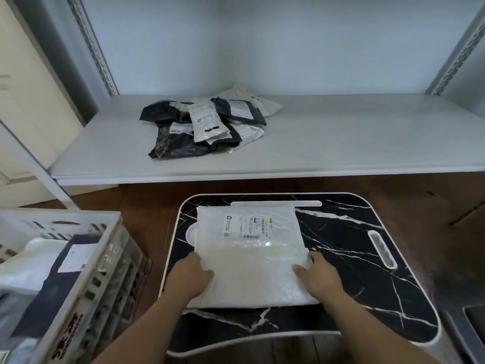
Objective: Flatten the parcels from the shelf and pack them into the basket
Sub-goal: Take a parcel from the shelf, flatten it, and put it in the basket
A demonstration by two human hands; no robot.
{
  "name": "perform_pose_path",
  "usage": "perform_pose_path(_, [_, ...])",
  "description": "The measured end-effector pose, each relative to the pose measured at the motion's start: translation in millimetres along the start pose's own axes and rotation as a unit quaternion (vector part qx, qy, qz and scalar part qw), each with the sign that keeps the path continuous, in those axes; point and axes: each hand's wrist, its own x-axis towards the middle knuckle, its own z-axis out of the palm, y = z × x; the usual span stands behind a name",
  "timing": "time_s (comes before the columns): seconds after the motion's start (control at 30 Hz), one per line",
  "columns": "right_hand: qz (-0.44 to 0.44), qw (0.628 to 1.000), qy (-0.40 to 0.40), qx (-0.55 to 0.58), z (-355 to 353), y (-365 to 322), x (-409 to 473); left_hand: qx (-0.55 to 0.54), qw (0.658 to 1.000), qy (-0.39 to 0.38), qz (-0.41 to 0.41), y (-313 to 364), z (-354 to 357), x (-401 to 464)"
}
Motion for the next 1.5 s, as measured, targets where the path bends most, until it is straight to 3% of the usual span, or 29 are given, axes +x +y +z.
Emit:
perform_pose_path(0.1, [0.038, 0.997, -0.016, -0.058, 5.2, -3.6, -1.2, 0.015, 0.999, 0.019, -0.042, 0.6, -3.9, 6.1])
perform_pose_path(0.17, [0.025, 0.994, 0.049, -0.093, 7.5, -7.2, -2.1, 0.049, 0.993, 0.100, -0.049, 4.6, -8.3, 8.0])
perform_pose_path(0.23, [-0.066, 0.973, 0.162, -0.149, 11.1, -13.5, -1.9, 0.087, 0.977, 0.195, 0.024, 12.9, -5.5, 11.6])
perform_pose_path(0.27, [-0.123, 0.959, 0.189, -0.174, 14.0, -17.5, -0.3, 0.091, 0.972, 0.204, 0.068, 17.7, -1.1, 13.5])
perform_pose_path(0.37, [-0.230, 0.929, 0.139, -0.255, 25.6, -33.9, 15.5, 0.073, 0.983, 0.133, 0.104, 33.5, 17.4, 22.2])
perform_pose_path(0.5, [-0.152, 0.951, 0.053, -0.265, 40.2, -47.2, 30.4, 0.064, 0.990, 0.098, 0.081, 39.2, 38.3, 34.4])
perform_pose_path(0.57, [-0.116, 0.952, 0.063, -0.278, 43.8, -49.1, 28.2, 0.094, 0.987, 0.101, 0.081, 35.6, 40.5, 36.6])
perform_pose_path(0.67, [-0.103, 0.943, 0.108, -0.298, 44.2, -52.1, 30.4, 0.115, 0.972, 0.166, 0.117, 31.0, 40.2, 39.5])
perform_pose_path(0.83, [-0.313, 0.898, 0.128, -0.282, 72.1, -47.8, 48.4, 0.147, 0.941, 0.217, 0.215, 30.2, 51.2, 55.4])
perform_pose_path(0.9, [-0.340, 0.883, 0.117, -0.301, 81.3, -41.6, 50.6, 0.153, 0.934, 0.227, 0.229, 28.6, 55.5, 56.4])
perform_pose_path(1.07, [-0.346, 0.875, 0.132, -0.312, 83.6, -38.5, 55.6, 0.150, 0.934, 0.230, 0.229, 28.1, 61.8, 64.5])
perform_pose_path(1.5, [-0.318, 0.885, 0.084, -0.331, 84.8, -41.9, 57.8, 0.155, 0.943, 0.203, 0.211, 27.9, 65.0, 67.5])
